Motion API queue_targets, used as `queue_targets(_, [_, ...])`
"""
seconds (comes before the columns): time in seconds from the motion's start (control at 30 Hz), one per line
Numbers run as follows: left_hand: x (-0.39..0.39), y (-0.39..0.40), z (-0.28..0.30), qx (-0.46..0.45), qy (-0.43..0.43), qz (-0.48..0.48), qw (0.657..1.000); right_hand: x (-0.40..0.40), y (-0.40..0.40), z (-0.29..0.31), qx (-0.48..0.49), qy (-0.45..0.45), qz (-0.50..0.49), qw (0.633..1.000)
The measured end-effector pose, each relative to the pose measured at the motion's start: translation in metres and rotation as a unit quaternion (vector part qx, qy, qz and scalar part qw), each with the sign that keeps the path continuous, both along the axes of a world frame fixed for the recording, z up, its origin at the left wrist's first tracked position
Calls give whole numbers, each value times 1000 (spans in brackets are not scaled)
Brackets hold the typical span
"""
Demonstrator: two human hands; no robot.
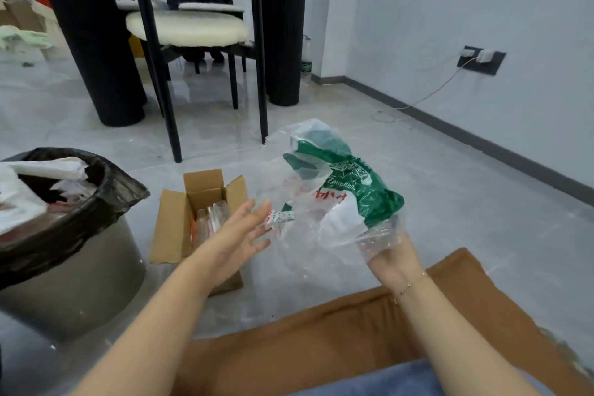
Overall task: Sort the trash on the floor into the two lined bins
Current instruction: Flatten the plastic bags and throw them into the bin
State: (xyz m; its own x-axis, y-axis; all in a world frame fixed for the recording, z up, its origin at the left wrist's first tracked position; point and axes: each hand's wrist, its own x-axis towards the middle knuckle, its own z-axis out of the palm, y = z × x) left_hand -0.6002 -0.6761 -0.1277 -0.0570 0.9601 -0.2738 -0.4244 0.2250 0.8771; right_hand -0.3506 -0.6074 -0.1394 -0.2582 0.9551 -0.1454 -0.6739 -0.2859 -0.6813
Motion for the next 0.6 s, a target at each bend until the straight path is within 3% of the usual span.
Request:
queue_targets(0.17, [9, -1, -15, -23, -102, 67, 992, -17, -3, -9, -56, 18, 24, 998])
queue_targets(0.23, [13, -4, -13, -35, -119, 45, 991, -19, -1, -16, -63, 30, 41, 997])
queue_targets(0.37, [13, -5, -2, -15, -149, 25, 988, -23, -7, -14, -22, -62, 110, 992])
queue_targets(0.43, [8, -2, 2, -20, -103, 78, 991, -20, -7, -8, -1, -79, 145, 986])
queue_targets(0.5, [-3, -2, 5, -26, -33, 123, 992, -11, -1, -6, -4, -19, 167, 986])
queue_targets(0.6, [-22, -5, 6, -18, 51, 85, 995, -1, 4, 0, -36, 29, 212, 976])
